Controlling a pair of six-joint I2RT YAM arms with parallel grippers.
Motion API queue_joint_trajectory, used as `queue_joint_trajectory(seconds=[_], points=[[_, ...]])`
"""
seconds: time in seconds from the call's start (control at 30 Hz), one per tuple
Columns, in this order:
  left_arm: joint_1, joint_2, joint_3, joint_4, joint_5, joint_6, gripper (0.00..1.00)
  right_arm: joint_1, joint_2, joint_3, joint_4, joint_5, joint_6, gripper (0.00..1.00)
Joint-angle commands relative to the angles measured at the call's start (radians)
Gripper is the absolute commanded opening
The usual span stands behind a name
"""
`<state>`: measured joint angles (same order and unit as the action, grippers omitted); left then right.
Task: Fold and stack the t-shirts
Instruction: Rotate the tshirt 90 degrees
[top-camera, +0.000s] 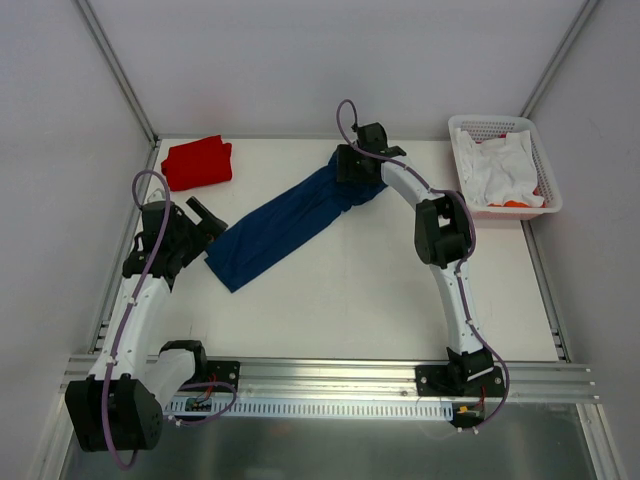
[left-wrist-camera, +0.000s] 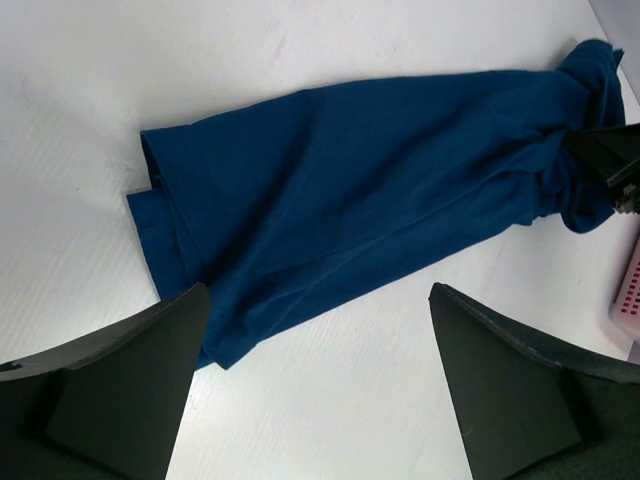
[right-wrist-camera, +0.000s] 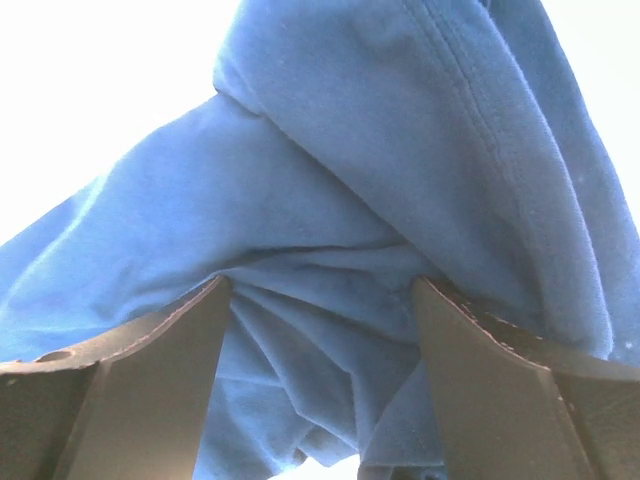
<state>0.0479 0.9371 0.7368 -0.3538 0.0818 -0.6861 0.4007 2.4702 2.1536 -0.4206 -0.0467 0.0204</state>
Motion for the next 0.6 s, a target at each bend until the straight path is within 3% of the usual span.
queue_joint_trajectory(seconds=[0.0,0.37,0.57], points=[[0.010,0.020,-0.001,0.019,0.030,0.031,0.94,-0.003,0.009,0.052,0.144,-0.129,-0.011,0.78],[0.009,0.063,-0.014,0.059,0.065,0.036,0.93,-0.020,0.032,0.083,0.316,-0.237,-0.040,0.88],[0.010,0.092,-0.005,0.064,0.029,0.060,0.93,-0.022,-0.134,-0.067,0.344,-0.199,-0.063,0.88]])
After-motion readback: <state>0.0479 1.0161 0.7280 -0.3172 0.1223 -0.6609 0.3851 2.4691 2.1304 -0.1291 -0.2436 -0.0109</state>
